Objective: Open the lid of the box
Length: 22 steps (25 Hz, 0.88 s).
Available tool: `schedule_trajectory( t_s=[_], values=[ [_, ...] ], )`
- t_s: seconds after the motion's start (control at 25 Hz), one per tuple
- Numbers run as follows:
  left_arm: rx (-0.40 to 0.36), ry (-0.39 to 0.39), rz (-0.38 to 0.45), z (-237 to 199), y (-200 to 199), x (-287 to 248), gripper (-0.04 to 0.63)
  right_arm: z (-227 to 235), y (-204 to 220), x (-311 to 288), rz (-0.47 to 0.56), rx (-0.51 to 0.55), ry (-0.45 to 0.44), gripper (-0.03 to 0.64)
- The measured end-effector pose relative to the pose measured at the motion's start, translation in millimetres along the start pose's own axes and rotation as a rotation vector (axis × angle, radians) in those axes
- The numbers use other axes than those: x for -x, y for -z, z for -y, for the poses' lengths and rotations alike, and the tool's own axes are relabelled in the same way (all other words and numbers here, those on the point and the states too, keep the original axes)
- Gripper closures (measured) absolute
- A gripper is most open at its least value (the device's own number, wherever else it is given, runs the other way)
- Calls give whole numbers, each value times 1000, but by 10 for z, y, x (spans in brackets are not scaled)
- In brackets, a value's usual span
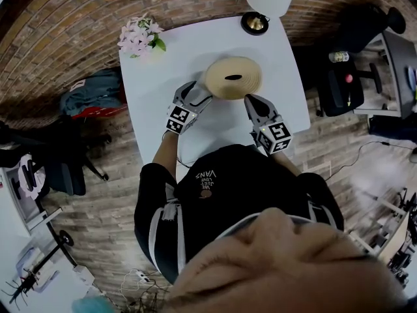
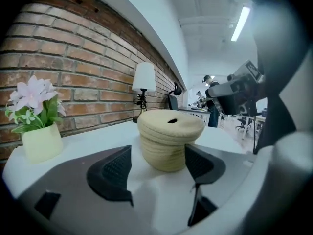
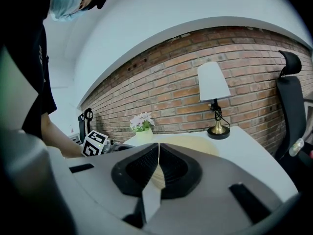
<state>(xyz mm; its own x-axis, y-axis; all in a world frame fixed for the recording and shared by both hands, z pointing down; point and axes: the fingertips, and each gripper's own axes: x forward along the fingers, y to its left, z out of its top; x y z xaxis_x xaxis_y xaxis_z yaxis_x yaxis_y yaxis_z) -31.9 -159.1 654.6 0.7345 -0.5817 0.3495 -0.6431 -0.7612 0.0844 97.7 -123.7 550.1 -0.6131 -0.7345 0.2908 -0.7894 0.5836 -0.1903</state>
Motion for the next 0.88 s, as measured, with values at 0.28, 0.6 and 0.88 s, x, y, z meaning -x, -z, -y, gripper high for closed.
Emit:
schedule_trajectory(
  t_s=[0.28,0.6,0.88],
  values=[
    [-69,117,-56,24,57,-166,224,-52,13,-125,-29,77,-8,613],
    [-119,201,-80,107,89,-299,221,-124,156,-276,-109,170,-58,533],
    [-118,225,-88,135,127,-365,221,-277,327,-445,-199,349,-135,376]
  ],
)
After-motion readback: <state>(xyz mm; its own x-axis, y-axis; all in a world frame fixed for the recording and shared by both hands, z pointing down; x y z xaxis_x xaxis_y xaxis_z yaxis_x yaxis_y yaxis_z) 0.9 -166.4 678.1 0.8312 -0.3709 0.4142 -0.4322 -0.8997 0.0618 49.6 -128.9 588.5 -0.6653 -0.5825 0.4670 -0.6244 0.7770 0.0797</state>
